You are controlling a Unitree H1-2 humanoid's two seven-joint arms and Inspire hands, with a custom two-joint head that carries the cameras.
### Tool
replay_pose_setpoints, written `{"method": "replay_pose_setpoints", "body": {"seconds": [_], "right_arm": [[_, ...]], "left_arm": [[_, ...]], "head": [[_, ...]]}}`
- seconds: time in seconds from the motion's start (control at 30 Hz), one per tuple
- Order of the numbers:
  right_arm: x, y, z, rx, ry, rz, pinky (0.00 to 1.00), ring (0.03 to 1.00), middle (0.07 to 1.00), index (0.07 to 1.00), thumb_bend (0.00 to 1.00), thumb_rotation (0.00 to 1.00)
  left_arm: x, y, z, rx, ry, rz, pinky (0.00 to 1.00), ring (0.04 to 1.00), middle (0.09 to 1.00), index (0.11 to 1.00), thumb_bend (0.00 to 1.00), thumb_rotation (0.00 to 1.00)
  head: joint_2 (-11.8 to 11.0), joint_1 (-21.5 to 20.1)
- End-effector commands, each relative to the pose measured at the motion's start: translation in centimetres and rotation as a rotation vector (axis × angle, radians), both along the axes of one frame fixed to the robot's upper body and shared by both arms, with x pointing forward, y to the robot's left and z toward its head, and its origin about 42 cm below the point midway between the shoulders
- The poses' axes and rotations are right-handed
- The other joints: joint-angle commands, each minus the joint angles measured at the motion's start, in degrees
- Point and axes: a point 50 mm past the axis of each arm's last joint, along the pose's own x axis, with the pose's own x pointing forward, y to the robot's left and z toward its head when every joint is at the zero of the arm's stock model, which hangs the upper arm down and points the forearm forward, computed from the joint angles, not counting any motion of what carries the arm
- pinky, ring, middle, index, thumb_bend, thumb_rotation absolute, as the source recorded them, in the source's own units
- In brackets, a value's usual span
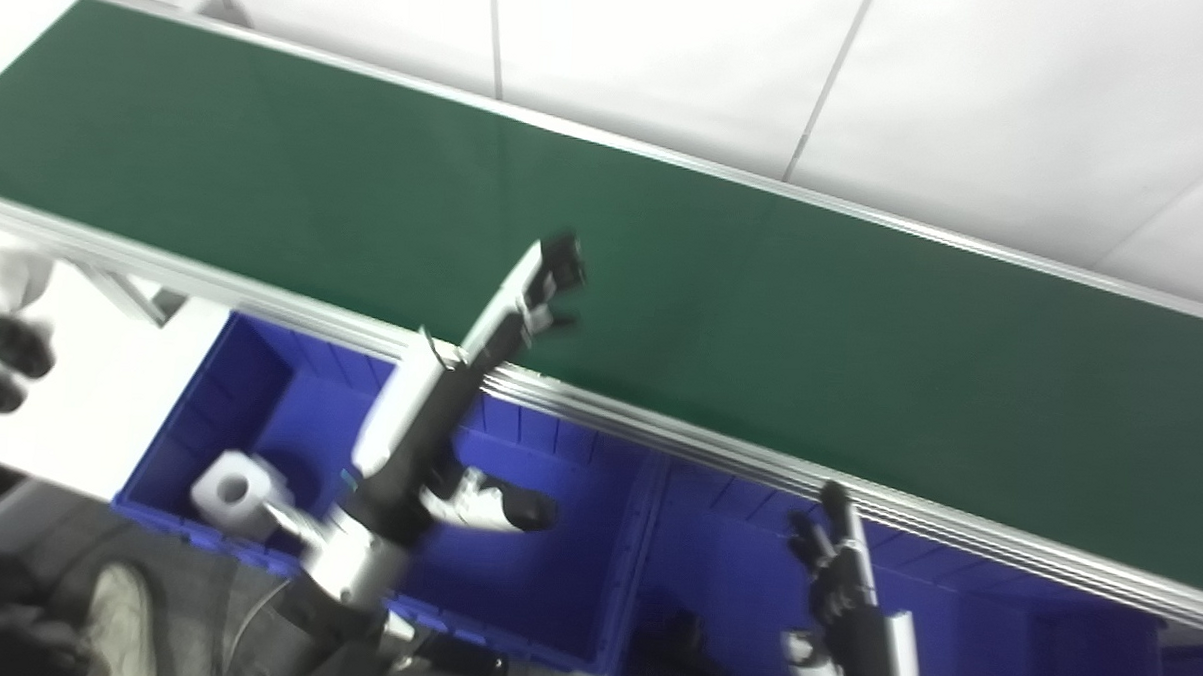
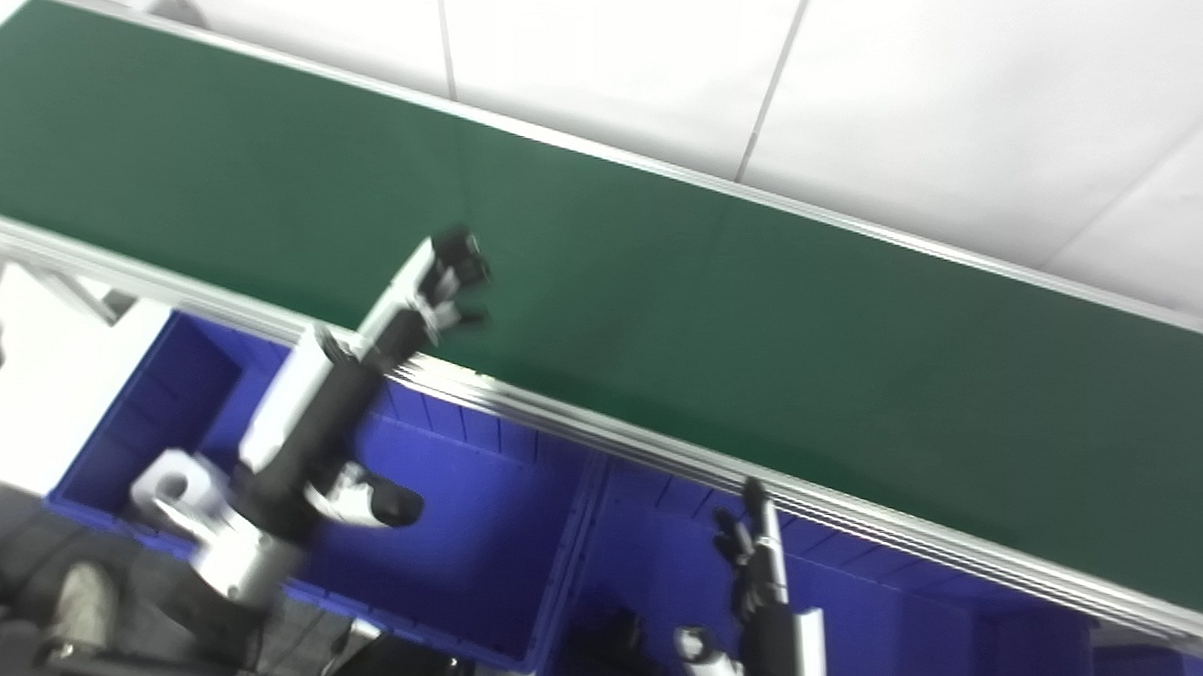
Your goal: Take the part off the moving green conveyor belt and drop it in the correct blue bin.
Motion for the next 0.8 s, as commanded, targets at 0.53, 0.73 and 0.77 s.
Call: {"method": "replay_pose_setpoints", "body": {"seconds": [0.53, 0.73, 0.77], "right_arm": [[0.8, 3.7, 0.3, 0.018, -0.060, -0.028, 0.96, 0.967, 1.000, 0.969, 1.00, 0.85], [0.1, 2.3, 0.2, -0.004, -0.062, -0.038, 0.96, 0.959, 1.000, 0.969, 1.00, 0.88], [0.0, 2.1, 0.1, -0.008, -0.063, -0.040, 0.96, 0.951, 1.000, 0.974, 1.00, 0.90]], "left_arm": [[0.2, 6.0, -4.9, 0.161, 0.067, -0.175, 0.95, 1.000, 1.000, 1.000, 0.84, 0.90], [-0.5, 5.0, -3.6, 0.137, 0.049, -0.183, 0.97, 1.000, 1.000, 1.000, 0.87, 0.88], [-0.7, 4.8, -3.1, 0.133, 0.042, -0.176, 0.98, 1.000, 1.000, 1.000, 0.91, 0.90]], "head": [[-1.7, -5.2], [-1.6, 1.3], [-1.6, 1.3]]}}
